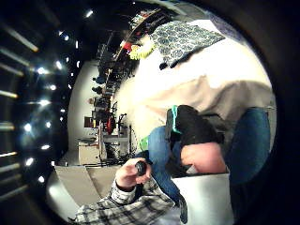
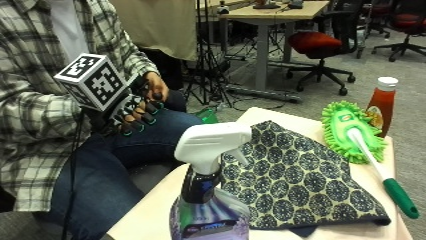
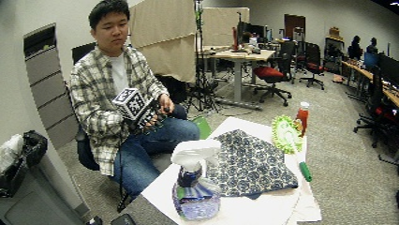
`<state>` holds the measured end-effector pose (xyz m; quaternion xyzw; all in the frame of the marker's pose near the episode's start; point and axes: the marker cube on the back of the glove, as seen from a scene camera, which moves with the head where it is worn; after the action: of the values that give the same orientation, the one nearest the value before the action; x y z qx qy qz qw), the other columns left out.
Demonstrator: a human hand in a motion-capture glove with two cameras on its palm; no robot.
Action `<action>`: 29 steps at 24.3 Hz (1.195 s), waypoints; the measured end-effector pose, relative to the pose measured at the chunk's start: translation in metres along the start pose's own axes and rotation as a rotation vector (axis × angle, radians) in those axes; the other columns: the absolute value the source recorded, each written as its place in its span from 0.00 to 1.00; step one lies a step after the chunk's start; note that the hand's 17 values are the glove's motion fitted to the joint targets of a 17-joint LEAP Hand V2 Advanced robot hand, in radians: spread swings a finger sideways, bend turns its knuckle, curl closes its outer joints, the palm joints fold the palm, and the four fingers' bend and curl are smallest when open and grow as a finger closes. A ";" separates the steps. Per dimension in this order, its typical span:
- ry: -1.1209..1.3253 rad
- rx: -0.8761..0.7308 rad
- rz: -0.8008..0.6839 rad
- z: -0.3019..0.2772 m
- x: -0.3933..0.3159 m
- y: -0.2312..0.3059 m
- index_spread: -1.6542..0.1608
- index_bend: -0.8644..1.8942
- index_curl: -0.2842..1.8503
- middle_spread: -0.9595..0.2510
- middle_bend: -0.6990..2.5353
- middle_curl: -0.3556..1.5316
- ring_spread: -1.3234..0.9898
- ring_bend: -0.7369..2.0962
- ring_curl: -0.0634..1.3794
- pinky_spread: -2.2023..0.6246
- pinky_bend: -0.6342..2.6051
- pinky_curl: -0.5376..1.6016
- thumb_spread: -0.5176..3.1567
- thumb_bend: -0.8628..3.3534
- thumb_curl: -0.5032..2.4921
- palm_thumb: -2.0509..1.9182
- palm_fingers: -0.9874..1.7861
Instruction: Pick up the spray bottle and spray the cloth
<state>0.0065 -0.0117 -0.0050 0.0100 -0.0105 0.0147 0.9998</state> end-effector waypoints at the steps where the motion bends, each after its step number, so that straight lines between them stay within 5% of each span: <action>1: -0.005 0.004 0.008 -0.002 0.002 -0.003 0.85 0.37 0.15 0.81 0.28 0.21 0.60 0.36 0.07 0.81 0.29 0.28 0.26 0.26 0.20 0.61 0.41; 15: -0.218 0.164 0.204 -0.050 0.069 -0.132 0.80 0.37 0.20 0.86 0.28 0.27 0.63 0.38 0.14 0.84 0.30 0.34 0.42 0.27 0.24 0.65 0.40; 29: -0.383 0.222 0.136 -0.064 0.117 -0.236 0.80 0.37 0.23 0.86 0.29 0.32 0.63 0.39 0.17 0.85 0.29 0.36 0.45 0.26 0.27 0.67 0.41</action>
<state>0.1317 -0.2428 -0.0715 0.1220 -0.1990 0.0809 0.9690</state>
